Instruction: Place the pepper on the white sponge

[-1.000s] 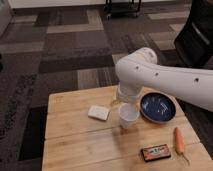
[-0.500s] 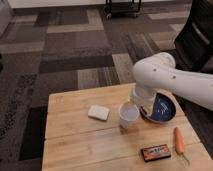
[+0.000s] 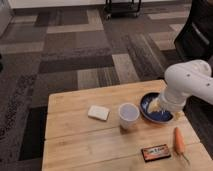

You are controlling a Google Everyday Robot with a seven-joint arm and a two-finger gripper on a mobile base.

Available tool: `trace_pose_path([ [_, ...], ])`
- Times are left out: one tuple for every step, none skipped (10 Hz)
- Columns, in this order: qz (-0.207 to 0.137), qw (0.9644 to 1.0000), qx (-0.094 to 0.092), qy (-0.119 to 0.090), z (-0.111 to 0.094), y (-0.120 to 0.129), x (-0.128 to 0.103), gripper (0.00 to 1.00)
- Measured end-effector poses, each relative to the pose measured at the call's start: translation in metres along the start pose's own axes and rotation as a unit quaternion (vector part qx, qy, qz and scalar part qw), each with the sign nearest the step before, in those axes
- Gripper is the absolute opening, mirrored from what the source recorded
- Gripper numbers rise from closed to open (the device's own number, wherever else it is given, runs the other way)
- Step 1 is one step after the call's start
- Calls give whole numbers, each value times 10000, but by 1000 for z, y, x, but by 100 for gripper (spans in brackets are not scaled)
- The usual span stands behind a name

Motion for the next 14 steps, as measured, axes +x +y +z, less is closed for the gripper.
trace_pose_path([
  [-13, 10000, 0, 15, 1, 1, 0, 65],
  [-19, 10000, 0, 15, 1, 1, 0, 65],
  [-7, 10000, 11, 16, 2, -1, 0, 65],
  [-19, 10000, 0, 18, 1, 1, 0, 65],
  [-12, 10000, -5, 22, 1, 1, 1, 65],
  [-33, 10000, 3, 19, 1, 1, 1, 65],
  [-69, 10000, -70, 1, 11, 0, -1, 65],
  [-130, 9997, -205, 29, 28, -2, -2, 65],
  [-165, 9994, -279, 78, 38, -4, -2, 65],
  [-196, 9993, -305, 102, 46, -6, -2, 65],
  [-273, 9992, -282, 118, 56, -11, -2, 65],
  [-391, 9988, -258, 140, 69, -15, 0, 65],
  [-441, 9986, -232, 165, 79, -18, 1, 65],
  [-463, 9985, -193, 240, 95, -23, 5, 65],
])
